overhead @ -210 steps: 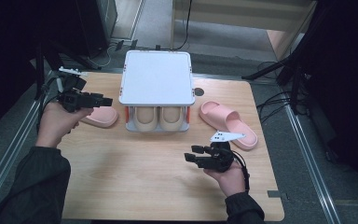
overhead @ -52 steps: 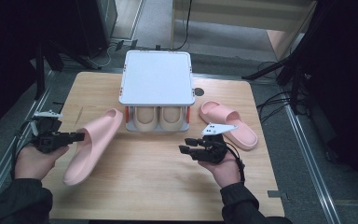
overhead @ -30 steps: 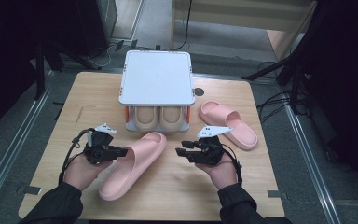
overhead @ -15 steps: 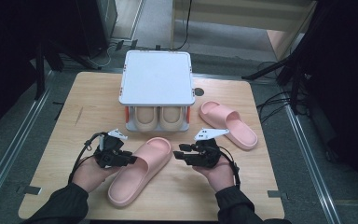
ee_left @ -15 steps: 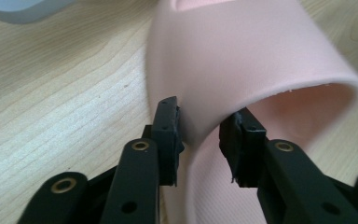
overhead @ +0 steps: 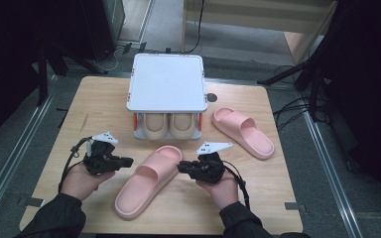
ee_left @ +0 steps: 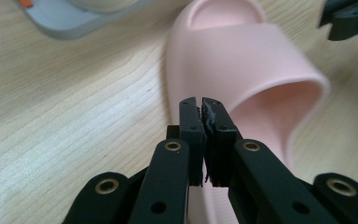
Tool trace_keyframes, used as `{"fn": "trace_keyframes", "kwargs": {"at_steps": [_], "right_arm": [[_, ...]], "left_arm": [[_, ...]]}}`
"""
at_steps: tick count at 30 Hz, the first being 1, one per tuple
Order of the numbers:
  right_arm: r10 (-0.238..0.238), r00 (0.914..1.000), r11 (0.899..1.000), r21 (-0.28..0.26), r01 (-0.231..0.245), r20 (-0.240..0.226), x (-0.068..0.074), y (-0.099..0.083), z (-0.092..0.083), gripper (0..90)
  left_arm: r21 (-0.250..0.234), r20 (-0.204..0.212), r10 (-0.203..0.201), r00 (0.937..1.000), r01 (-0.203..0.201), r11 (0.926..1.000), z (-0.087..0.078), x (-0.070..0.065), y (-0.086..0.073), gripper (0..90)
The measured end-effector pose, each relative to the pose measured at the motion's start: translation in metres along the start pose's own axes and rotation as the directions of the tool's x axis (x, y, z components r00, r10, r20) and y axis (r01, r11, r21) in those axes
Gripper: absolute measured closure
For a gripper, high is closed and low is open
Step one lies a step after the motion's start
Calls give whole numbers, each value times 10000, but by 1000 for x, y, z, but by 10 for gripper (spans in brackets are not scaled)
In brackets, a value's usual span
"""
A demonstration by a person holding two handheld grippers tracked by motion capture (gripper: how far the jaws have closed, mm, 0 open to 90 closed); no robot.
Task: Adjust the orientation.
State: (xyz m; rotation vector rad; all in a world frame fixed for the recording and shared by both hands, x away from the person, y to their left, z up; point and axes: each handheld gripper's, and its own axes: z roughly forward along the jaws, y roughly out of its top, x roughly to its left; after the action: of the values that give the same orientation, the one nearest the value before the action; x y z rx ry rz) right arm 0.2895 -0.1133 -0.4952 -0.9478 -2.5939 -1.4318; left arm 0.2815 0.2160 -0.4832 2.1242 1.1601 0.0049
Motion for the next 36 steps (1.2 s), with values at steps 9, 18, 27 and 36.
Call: {"fn": "trace_keyframes", "kwargs": {"at_steps": [9,18,27,36], "right_arm": [[-40,10000,9961,885,45,-58,8,-8,24,878],[-122,9997,9955,946,103,198,2,-3,30,863],[-289,9985,9950,964,243,466,-5,5,34,846],[-296,9977,9983,521,265,615,-8,8,33,770]], "left_arm": [[868,14,47,10000,-48,9962,22,-2,0,862],[899,136,169,9998,-180,9958,21,-10,-2,866],[855,223,-98,9997,79,9963,23,-14,-4,875],[228,221,-290,9993,285,9993,11,-7,1,802]]}}
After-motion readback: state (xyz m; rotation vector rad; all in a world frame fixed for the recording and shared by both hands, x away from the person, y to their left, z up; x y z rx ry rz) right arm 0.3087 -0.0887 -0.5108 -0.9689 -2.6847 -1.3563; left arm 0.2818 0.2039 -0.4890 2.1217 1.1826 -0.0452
